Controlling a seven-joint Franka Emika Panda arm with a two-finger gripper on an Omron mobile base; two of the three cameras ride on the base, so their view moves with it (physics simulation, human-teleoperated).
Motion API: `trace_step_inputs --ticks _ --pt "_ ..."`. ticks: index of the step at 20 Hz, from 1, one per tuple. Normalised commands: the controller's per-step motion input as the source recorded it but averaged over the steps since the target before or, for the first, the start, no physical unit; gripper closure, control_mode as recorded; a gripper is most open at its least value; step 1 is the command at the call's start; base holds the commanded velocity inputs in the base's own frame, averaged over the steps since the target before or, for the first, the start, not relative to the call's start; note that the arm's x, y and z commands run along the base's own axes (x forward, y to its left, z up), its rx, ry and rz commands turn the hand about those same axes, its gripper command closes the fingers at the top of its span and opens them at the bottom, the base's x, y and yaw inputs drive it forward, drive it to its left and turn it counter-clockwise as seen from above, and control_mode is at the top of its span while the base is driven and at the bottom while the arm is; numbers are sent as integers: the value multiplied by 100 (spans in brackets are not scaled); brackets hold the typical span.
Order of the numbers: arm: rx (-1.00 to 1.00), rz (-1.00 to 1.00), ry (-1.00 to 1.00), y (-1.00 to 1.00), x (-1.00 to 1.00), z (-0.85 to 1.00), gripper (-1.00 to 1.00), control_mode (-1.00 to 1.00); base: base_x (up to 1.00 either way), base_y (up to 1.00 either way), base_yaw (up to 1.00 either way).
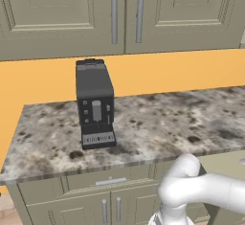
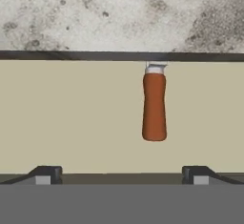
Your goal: Take the pizza cutter from the drawer on the right and place it on the dining counter for cutting.
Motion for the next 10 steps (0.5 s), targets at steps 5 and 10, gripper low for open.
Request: trace_step_inputs --ticks 5,10 --pt "6 8 2 -9 0 -4 -100 -100 0 0 0" --pt "1 4 3 -1 0 -7 -100 -100 0 0 0"
